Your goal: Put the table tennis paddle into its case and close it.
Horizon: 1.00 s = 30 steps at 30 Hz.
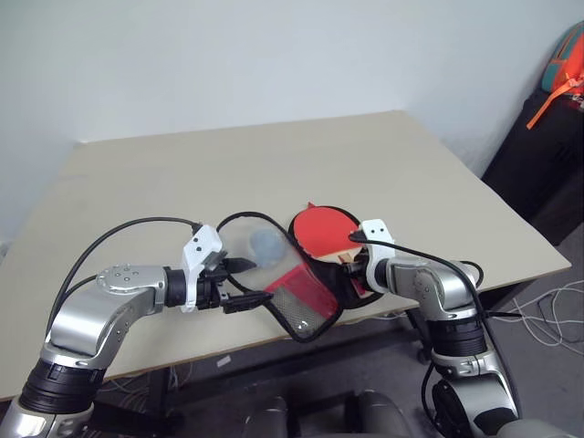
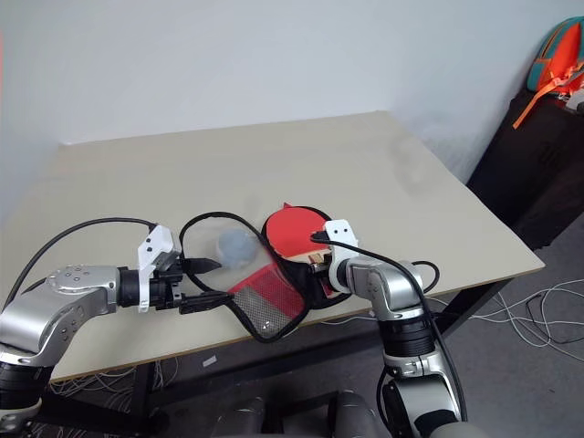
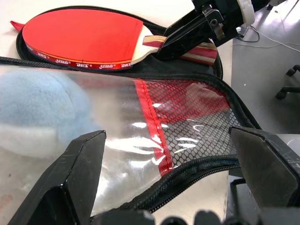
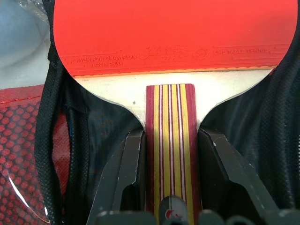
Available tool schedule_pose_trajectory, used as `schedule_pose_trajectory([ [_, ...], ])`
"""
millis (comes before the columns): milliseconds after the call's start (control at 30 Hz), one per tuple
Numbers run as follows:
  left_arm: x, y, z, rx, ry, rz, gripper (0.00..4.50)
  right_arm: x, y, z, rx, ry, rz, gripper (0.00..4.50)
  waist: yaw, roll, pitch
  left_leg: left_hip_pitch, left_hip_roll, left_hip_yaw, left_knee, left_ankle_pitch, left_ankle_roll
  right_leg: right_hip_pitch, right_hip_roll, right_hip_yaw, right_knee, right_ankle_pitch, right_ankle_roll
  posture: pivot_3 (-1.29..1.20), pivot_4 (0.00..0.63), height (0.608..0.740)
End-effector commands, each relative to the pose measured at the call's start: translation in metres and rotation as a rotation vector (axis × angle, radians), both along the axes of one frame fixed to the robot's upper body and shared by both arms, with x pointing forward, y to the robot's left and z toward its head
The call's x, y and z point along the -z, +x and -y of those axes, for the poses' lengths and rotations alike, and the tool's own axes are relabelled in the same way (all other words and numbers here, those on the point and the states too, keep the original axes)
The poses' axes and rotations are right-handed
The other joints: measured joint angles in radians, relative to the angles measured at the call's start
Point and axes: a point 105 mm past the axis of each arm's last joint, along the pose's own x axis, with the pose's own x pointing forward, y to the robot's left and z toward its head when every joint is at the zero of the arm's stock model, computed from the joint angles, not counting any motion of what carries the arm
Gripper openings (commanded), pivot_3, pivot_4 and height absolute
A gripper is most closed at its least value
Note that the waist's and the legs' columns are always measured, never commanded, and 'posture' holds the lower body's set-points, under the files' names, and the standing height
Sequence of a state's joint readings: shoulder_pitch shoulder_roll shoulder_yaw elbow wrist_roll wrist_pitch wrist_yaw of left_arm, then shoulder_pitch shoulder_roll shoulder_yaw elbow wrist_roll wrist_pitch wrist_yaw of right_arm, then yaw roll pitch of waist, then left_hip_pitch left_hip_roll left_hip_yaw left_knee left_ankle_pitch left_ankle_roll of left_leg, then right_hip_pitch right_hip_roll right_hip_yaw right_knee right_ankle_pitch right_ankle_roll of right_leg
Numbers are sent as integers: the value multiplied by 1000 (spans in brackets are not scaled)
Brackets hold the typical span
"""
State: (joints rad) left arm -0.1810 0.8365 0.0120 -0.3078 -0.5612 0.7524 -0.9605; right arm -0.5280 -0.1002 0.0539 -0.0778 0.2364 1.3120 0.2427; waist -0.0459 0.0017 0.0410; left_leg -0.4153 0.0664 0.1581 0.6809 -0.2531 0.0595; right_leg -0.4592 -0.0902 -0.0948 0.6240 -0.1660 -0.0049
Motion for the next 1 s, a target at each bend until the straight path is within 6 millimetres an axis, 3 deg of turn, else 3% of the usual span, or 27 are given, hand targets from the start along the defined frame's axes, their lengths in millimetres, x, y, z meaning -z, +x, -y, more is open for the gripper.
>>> schedule_pose_trajectory([
  [33,-10,4,0,4,2,47,4500,-19,11,18,59,-13,71,1196,0,0,0,0,0,0,0,0,0,0,0,0,0,0,0,0,0,724],
  [233,-10,5,1,5,-2,47,4500,-13,10,18,66,-32,58,1196,-1,0,0,0,0,0,0,0,0,0,0,0,0,0,0,0,0,724],
  [433,-11,5,4,16,-8,49,4500,-8,5,5,35,-31,54,1196,-1,0,0,0,0,0,0,0,0,0,0,0,0,0,0,0,0,724],
  [633,-16,5,1,19,-9,72,4500,-14,9,2,22,-24,95,3234,-1,0,0,0,1,0,-1,0,0,0,1,0,0,0,0,0,0,724],
  [733,-20,5,-4,5,-17,87,4500,-35,14,0,2,54,174,4304,-1,0,0,0,1,0,0,0,0,0,1,0,0,0,0,0,0,724],
  [767,-21,6,-8,-8,-16,89,4500,-49,16,-1,-14,82,236,4458,-1,0,0,0,1,1,-1,0,0,-1,1,1,0,0,0,0,0,724],
  [933,-21,4,-23,-66,-8,42,4500,-112,20,1,-58,259,463,4458,-2,0,0,0,1,1,-1,0,0,-1,2,1,0,0,0,0,0,724],
  [1000,-18,-1,-31,-73,5,14,4500,-128,24,6,-50,291,518,4458,-4,0,0,0,2,1,-1,0,-1,-1,2,1,0,0,0,0,0,724],
])
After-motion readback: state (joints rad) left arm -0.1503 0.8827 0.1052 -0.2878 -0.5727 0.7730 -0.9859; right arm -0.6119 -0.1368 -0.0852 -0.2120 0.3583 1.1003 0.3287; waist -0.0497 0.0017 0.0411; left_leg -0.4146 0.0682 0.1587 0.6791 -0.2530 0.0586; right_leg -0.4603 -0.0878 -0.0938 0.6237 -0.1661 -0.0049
